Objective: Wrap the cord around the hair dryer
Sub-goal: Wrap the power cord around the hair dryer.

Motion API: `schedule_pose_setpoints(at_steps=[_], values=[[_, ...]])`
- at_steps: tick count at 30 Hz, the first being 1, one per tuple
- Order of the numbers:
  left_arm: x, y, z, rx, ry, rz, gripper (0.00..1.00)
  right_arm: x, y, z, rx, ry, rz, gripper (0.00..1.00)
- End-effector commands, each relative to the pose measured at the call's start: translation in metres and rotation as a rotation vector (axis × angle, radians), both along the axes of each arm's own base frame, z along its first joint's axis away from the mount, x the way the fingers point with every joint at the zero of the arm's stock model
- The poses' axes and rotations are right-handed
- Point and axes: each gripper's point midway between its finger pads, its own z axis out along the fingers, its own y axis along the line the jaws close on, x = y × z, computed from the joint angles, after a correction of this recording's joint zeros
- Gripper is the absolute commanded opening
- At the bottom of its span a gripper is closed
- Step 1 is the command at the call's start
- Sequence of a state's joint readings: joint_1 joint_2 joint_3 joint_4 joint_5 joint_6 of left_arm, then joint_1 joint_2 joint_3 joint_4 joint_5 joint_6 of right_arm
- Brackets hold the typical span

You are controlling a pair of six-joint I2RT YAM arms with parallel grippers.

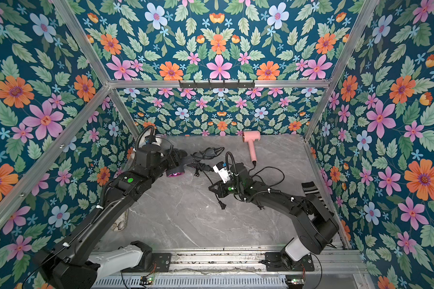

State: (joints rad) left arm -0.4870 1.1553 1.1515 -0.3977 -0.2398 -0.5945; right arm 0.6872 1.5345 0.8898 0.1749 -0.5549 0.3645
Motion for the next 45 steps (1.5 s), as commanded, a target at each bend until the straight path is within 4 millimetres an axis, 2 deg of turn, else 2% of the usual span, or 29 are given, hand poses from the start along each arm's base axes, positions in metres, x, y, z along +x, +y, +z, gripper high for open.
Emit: schedule_pose_setpoints(at_steps=[1,8,12,15,20,23,27,31,32,33,36,40,42,45], values=[[0.019,0.023,0.022,-0.074,-0.145,0.202,0.0,-0.006,-0.018,-0.022,-0.166,0.047,-0.084,0.0],[0.014,0.064,-0.022,0.083,-0.131,0.404,0.0,-0.019,-0.023,-0.01,-0.252,0.025,-0.096,0.0],[0.009,0.074,-0.034,0.24,-0.113,0.455,0.0,-0.026,-0.027,0.002,-0.355,0.012,-0.072,0.0],[0.009,0.072,-0.042,0.384,-0.09,0.443,0.0,-0.034,-0.036,0.01,-0.443,0.069,-0.057,0.0],[0.018,0.041,-0.068,0.633,-0.013,0.277,0.0,-0.034,-0.041,0.044,-0.497,0.047,-0.031,0.0],[0.015,0.02,-0.084,0.728,0.024,0.169,0.0,-0.024,-0.045,0.063,-0.535,-0.003,-0.026,0.0],[0.008,-0.009,-0.103,0.752,0.058,-0.04,0.0,-0.004,-0.047,0.078,-0.528,0.005,-0.018,0.0],[-0.016,-0.05,-0.128,0.711,0.101,-0.389,0.0,0.017,-0.05,0.089,-0.474,0.015,0.01,0.0],[-0.028,-0.065,-0.134,0.673,0.106,-0.51,0.0,0.024,-0.048,0.078,-0.475,0.049,0.021,0.0],[-0.038,-0.077,-0.137,0.637,0.11,-0.601,0.0,0.027,-0.047,0.077,-0.458,0.068,0.032,0.0],[-0.07,-0.106,-0.136,0.489,0.096,-0.813,0.0,0.031,-0.04,0.078,-0.384,0.123,0.078,0.0],[-0.103,-0.134,-0.115,0.298,0.012,-1.001,0.0,0.034,-0.035,0.078,-0.293,0.182,0.133,0.0],[-0.113,-0.141,-0.099,0.203,-0.065,-1.043,0.0,0.035,-0.034,0.078,-0.229,0.205,0.158,0.0],[-0.116,-0.138,-0.07,-0.016,-0.21,-1.032,0.0,0.035,-0.024,0.078,-0.087,0.228,0.182,0.0]])
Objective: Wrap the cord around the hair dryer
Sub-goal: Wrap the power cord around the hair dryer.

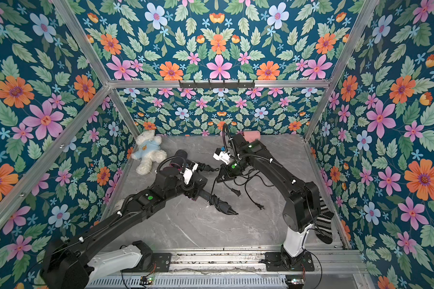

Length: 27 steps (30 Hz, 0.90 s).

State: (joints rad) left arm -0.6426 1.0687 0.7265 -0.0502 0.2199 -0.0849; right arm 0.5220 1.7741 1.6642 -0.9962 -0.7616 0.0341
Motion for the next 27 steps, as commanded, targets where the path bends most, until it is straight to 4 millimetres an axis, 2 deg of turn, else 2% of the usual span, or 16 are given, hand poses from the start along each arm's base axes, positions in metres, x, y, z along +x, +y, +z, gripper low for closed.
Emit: schedule_pose_setpoints(at_steps=[1,5,12,15,16,18,21,23,27], values=[[-0.036,-0.024,0.036,-0.309,0.002,-0.252,0.0,0.024,0.02,0.017,0.199,-0.101,-0.009,0.0],[-0.028,-0.015,0.057,-0.514,-0.019,-0.184,0.0,0.028,0.024,0.011,0.282,-0.105,-0.067,0.0],[-0.004,0.001,0.077,-0.785,-0.02,-0.01,0.0,0.023,0.019,0.01,0.397,-0.147,-0.17,0.0],[-0.002,-0.005,0.075,-0.781,-0.01,-0.014,0.0,0.02,0.016,0.011,0.416,-0.147,-0.192,0.0],[0.008,0.0,0.074,-0.775,-0.021,0.054,0.0,0.019,0.016,0.01,0.409,-0.143,-0.192,0.0],[0.013,-0.004,0.064,-0.707,-0.006,0.082,0.0,0.018,0.014,0.007,0.391,-0.135,-0.2,0.0],[0.024,-0.001,0.032,-0.547,0.056,0.182,0.0,0.021,0.002,-0.021,0.261,-0.128,-0.254,0.0],[0.029,0.01,0.014,-0.453,0.087,0.264,0.0,0.023,-0.014,-0.053,0.102,-0.113,-0.295,0.0],[0.036,0.035,-0.004,-0.261,0.094,0.388,0.0,0.013,-0.033,-0.099,-0.049,-0.064,-0.318,0.0]])
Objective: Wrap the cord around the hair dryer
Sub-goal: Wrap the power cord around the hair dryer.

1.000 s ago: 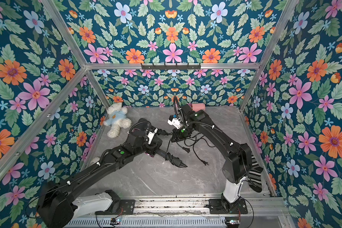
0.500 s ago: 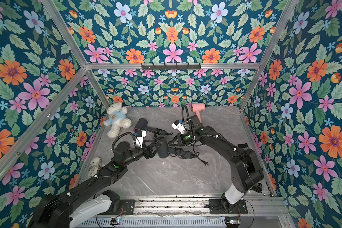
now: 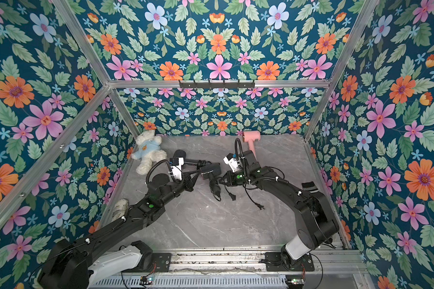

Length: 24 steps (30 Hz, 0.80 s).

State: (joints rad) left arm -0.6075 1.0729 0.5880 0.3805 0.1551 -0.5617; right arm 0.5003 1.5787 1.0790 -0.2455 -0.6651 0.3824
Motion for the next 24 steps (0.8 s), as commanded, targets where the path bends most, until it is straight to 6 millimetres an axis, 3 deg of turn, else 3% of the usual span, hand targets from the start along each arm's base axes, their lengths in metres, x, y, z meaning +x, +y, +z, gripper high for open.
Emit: schedule_pose_setpoints(at_steps=[1,5,8,13,19,24], values=[[0.007,0.033,-0.039,0.272,0.098,0.139,0.0,-0.012,-0.023,-0.047,-0.176,0.072,-0.022,0.0],[0.016,0.041,-0.04,0.445,0.112,0.153,0.28,-0.023,-0.028,-0.072,-0.218,0.121,0.011,0.0],[0.022,0.028,-0.031,0.507,0.082,0.079,0.5,-0.03,-0.033,-0.093,-0.262,0.163,0.034,0.0],[0.045,-0.005,-0.036,0.612,0.094,-0.052,0.77,-0.035,-0.03,-0.091,-0.241,0.17,0.072,0.0],[0.087,-0.047,-0.086,0.798,0.129,-0.233,0.99,-0.039,-0.019,-0.079,-0.161,0.203,0.11,0.0],[0.122,-0.074,-0.11,0.832,0.119,-0.334,0.99,-0.042,-0.016,-0.072,-0.127,0.206,0.111,0.0]])
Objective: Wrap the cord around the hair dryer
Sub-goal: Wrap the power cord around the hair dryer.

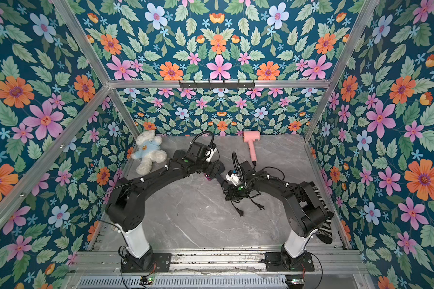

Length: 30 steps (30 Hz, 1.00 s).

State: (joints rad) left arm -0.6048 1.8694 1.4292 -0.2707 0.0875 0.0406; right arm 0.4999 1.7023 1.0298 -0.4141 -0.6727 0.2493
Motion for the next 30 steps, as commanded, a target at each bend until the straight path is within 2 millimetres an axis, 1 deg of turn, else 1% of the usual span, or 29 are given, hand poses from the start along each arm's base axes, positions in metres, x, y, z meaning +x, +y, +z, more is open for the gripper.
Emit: schedule_pose_setpoints(at_steps=[1,3,6,7,9,12,18,20,22,24,26,30], values=[[0.008,-0.011,-0.016,0.037,0.047,-0.114,0.99,-0.005,0.004,0.009,0.048,0.008,0.011,0.0],[0.018,-0.016,-0.025,0.048,0.081,-0.13,0.99,-0.005,0.005,0.01,0.059,0.008,0.003,0.0],[0.037,-0.015,-0.037,0.067,0.095,-0.117,0.99,-0.008,0.004,0.007,0.065,0.015,-0.006,0.0],[0.042,-0.014,-0.039,0.062,0.102,-0.112,0.99,-0.008,0.003,0.015,0.078,-0.005,-0.011,0.0],[0.044,-0.014,-0.049,0.057,0.133,-0.113,0.99,-0.012,0.001,0.017,0.076,-0.014,-0.012,0.0],[0.036,-0.017,-0.062,0.053,0.181,-0.136,0.99,-0.015,-0.002,0.018,0.069,-0.018,-0.014,0.0],[0.008,-0.021,-0.081,0.032,0.263,-0.168,0.99,-0.017,-0.007,0.019,0.045,-0.03,-0.019,0.0],[-0.003,-0.012,-0.088,0.086,0.3,-0.144,0.99,-0.016,-0.009,0.018,0.04,-0.031,-0.022,0.0],[-0.007,-0.002,-0.089,0.109,0.299,-0.108,0.99,-0.016,-0.009,0.018,0.037,-0.034,-0.025,0.0],[-0.009,0.003,-0.086,0.102,0.285,-0.082,0.99,-0.015,-0.009,0.016,0.034,-0.034,-0.026,0.0],[-0.015,0.005,-0.087,0.113,0.321,-0.074,0.99,-0.013,-0.009,0.013,0.024,-0.032,-0.03,0.0],[-0.017,0.013,-0.095,0.158,0.365,-0.046,0.99,-0.012,-0.01,0.011,0.019,-0.035,-0.038,0.0]])
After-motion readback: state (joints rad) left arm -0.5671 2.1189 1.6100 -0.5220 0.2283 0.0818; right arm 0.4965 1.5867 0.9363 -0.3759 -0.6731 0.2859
